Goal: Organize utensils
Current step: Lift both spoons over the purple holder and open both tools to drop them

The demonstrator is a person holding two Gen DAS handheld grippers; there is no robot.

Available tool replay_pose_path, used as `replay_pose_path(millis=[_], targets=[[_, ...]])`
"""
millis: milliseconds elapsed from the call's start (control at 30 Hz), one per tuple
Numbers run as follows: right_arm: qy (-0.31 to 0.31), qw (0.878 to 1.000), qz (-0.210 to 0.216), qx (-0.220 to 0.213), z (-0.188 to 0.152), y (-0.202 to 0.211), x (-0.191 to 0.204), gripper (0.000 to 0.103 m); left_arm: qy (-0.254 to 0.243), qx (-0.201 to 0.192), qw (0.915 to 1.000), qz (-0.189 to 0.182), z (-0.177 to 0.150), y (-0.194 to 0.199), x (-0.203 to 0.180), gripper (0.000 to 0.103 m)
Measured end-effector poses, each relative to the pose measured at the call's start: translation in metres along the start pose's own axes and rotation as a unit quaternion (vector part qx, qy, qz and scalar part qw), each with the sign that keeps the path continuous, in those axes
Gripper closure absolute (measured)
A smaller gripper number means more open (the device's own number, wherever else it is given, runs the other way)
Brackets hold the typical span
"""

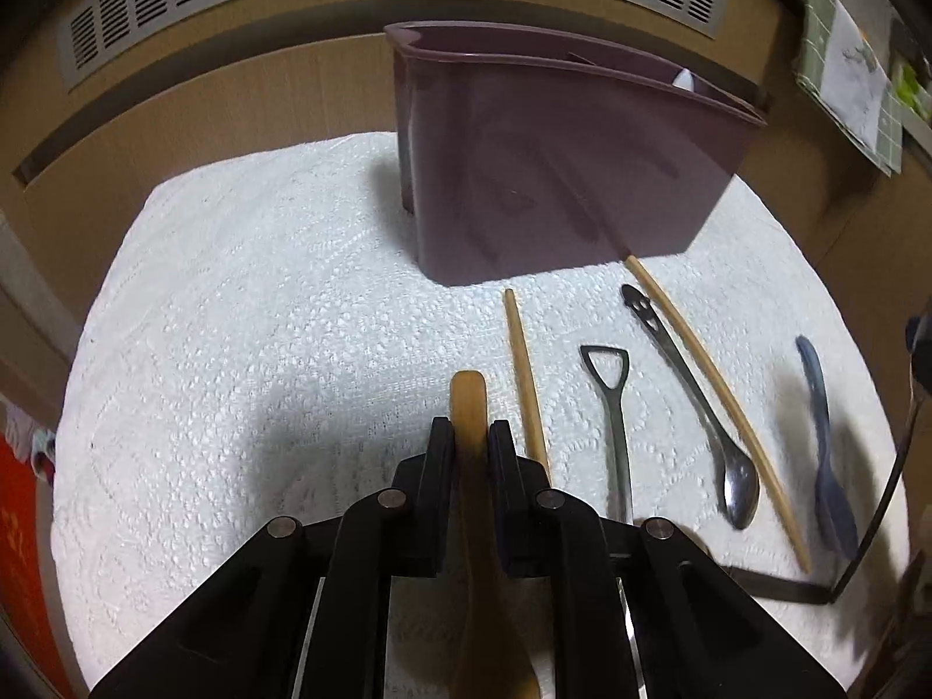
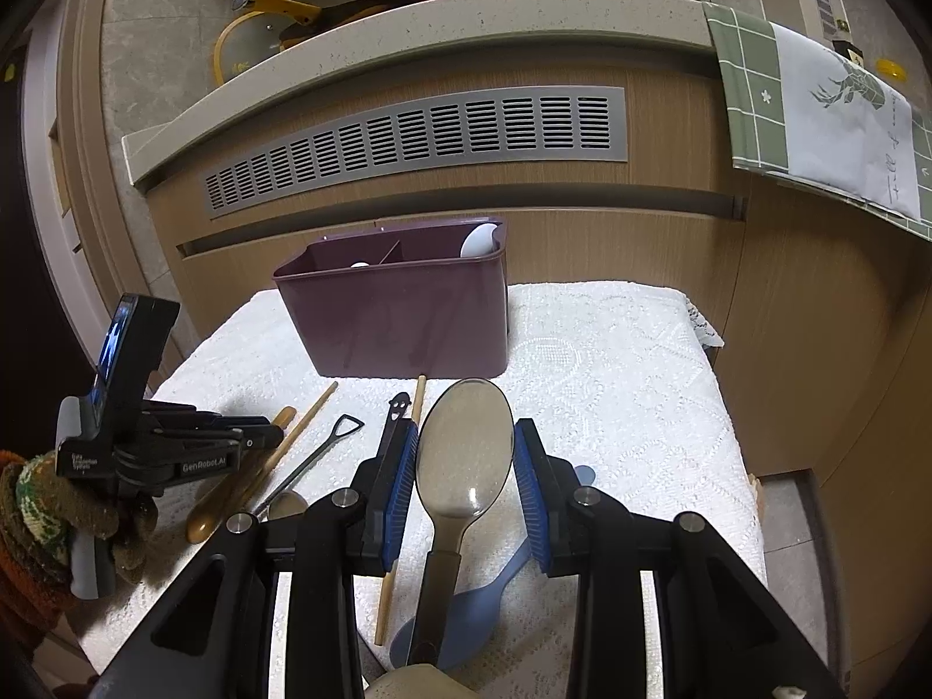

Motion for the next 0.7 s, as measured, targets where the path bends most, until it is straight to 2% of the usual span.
replay_pose_path(millis=[133,200,267,367,433,567,700], targets=[[0.006,1.000,-0.002,-0.003,0.002,0.002,0.004,0.072,0.009,0.014,0.9998,0.006,0.006,-0.002,-0.001,0.090],[0.009,1.000,0.000,-0.007,0.004,0.006,0.007,0.072,0.024,0.001,0.9997,-0.009,0.003,0.009,0.001,0.091],[0.012,1.000,0.001,-0.015,0.006,0.013,0.008,0.072,0.045,-0.042,0.9976,-0.031,0.001,0.036,0.004,0.091],[0.017,1.000,0.003,-0.026,0.012,0.025,0.010,0.072,0.066,-0.127,0.9879,-0.059,-0.004,0.094,0.005,0.091],[0.019,0.999,0.006,-0.031,0.015,0.031,0.012,0.072,0.063,-0.170,0.9818,-0.055,-0.007,0.123,0.004,0.091],[0.026,0.999,0.007,-0.041,0.021,0.038,0.018,0.072,0.046,-0.209,0.9759,-0.043,-0.006,0.150,0.000,0.091],[0.032,0.998,0.007,-0.046,0.025,0.043,0.024,0.073,0.046,-0.213,0.9749,-0.046,-0.005,0.153,0.000,0.091]])
Point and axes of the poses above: each gripper's, at about its wrist camera, not at the fingertips, and y roughly against the way its jaws point, x to its left, z to its top, the point moved 4 cm from there along -y, roughly the way its jaws point, and after that the axes turned 1 degree about z, right-handed, at the moved point
